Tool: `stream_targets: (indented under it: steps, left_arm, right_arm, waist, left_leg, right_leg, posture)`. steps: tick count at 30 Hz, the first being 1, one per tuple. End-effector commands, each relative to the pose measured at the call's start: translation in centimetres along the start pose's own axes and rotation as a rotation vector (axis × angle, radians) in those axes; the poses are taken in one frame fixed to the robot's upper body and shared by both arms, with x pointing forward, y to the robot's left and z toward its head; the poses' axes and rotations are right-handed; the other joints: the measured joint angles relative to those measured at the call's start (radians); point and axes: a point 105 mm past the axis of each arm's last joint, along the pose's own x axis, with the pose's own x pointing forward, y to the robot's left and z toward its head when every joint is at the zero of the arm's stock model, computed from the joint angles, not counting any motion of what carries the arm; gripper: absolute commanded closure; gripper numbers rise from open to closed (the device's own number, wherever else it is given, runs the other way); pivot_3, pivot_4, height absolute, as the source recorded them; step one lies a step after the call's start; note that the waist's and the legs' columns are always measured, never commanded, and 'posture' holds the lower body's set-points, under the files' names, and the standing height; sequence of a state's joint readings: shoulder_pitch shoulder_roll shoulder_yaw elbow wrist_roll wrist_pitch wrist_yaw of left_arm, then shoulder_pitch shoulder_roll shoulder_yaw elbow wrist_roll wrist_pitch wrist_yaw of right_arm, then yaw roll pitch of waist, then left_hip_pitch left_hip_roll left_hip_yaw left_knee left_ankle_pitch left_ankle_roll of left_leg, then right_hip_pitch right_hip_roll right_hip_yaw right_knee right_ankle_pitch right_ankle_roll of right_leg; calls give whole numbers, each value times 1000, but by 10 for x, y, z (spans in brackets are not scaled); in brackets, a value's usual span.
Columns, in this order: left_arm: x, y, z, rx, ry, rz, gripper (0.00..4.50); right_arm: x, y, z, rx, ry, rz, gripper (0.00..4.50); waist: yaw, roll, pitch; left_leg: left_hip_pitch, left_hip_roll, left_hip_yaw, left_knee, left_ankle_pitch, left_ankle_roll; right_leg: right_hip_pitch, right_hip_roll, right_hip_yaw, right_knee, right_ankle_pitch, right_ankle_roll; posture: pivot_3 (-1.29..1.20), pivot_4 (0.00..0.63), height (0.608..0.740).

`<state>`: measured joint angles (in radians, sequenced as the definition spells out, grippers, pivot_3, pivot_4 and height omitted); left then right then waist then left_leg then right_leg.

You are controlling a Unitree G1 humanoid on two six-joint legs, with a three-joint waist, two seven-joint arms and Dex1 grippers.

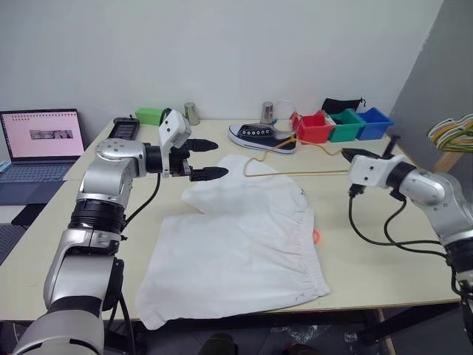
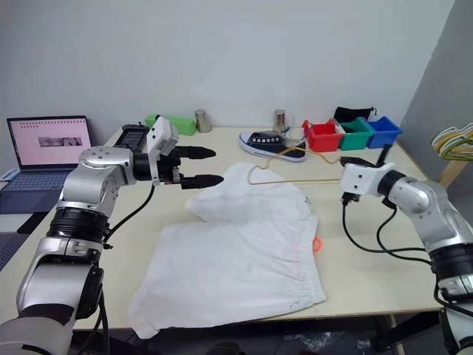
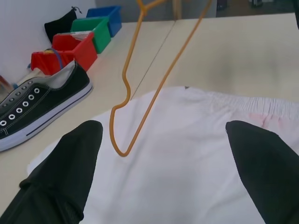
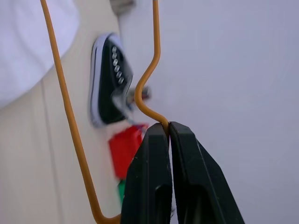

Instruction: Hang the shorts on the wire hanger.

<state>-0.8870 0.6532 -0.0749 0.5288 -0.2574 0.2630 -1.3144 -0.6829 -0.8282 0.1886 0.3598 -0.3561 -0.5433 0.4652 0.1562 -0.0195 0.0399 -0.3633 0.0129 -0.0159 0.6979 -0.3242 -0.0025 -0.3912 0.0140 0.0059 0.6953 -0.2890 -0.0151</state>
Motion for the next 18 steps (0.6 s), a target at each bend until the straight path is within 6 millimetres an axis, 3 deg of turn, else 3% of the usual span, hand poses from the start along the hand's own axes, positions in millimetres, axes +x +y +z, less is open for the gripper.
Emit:
stream_targets:
  steps: [1,9,12,18]
  left_arm:
    - [-5,6,9,62,-10,19,0]
    - [-5,11,1,109,61,3,0]
    - [-2,-11,-18,92,136,-141,0]
    - [6,-19,-25,74,155,-188,0]
  right_arm:
    - [5,-19,26,-122,-141,-65,4462]
    - [7,-13,49,-192,-270,-86,4462]
    - [9,-15,55,-213,-286,-92,4462]
    - [6,-21,65,-232,-309,-116,4462]
  waist:
    - [8,0,0]
    - [34,0,1]
    - [33,0,1]
    - [31,-1,1]
  left_leg:
    - [0,0,0,0,0,0]
    - [0,0,-1,0,0,0]
    - [0,0,-1,0,0,0]
    - [0,2,-1,0,0,0]
  right_leg:
    - [0,0,0,0,0,0]
    - [0,-1,0,1,0,0]
    - [0,-1,0,1,0,0]
    - [0,-1,0,2,-1,-1]
  posture:
    - [376,0,740]
    - [377,0,740]
    - [366,0,740]
    - [340,0,740]
